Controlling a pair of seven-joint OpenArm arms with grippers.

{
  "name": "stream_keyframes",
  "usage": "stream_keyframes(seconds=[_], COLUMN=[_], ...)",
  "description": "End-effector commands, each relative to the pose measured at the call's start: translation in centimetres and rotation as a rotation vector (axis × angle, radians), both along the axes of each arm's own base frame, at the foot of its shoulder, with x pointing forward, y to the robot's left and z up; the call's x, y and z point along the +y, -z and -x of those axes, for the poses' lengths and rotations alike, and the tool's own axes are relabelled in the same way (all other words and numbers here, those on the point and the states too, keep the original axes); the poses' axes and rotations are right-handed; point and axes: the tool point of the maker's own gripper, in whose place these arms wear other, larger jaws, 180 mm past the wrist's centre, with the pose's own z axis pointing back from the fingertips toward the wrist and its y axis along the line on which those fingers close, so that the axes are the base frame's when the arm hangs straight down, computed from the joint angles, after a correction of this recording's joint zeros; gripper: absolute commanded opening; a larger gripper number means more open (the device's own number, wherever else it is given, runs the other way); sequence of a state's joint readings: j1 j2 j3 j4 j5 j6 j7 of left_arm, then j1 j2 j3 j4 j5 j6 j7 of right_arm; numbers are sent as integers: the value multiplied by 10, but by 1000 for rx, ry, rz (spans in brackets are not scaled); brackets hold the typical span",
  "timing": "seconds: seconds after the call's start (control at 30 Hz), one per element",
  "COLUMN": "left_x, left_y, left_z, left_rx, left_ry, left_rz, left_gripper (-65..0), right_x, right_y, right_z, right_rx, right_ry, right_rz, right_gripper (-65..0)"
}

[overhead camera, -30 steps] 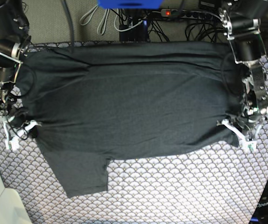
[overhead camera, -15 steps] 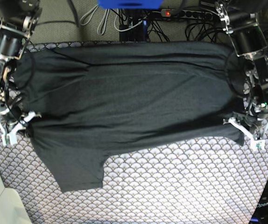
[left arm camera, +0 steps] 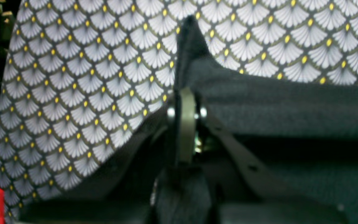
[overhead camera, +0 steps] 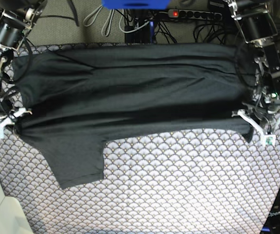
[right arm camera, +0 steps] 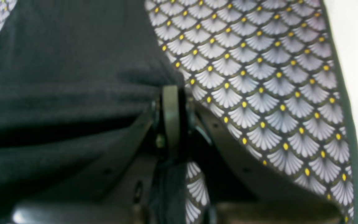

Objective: Fold the T-shirt properly
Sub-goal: 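Lift the side edges and fold the hem half over the collar fold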

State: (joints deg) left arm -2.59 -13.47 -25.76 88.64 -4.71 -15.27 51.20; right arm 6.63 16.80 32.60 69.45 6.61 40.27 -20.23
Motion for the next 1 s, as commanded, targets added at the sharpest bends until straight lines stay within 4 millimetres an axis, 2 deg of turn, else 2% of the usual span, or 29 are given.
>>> stream_keyframes(seconds=[0.0,0.13,0.3,0.43,0.57,0.73,0.97], left_x=[7,7,26,39,39,39,40], left_y=[-16,-16,-35,-37,-41,-51,-50], left_z=[-8,-3,1,7,5,1,3], left_rx=[-48,-47,-97,-70,-75,-101,-97], left_ry=[-4,-3,-58,-101,-99,-101,-103], left_rz=[-25,-32,-48,-47,-49,-53,-57], left_gripper=[-647,-647,-647,-647,-647,-647,-647], right_x=[-11,-12,-15,-9,-2,-3,-13], right_y=[-17,-13,-7,-4,-16,-32,-36], right_z=[-4,-1,8,6,-10,-26,-26], right_rx=[-50,-40,-23,-26,-66,-105,-72], right_ry=[16,19,32,29,23,21,31], right_rz=[18,16,14,-2,-16,-11,11], right_gripper=[-650,-650,-650,-650,-650,-650,-650])
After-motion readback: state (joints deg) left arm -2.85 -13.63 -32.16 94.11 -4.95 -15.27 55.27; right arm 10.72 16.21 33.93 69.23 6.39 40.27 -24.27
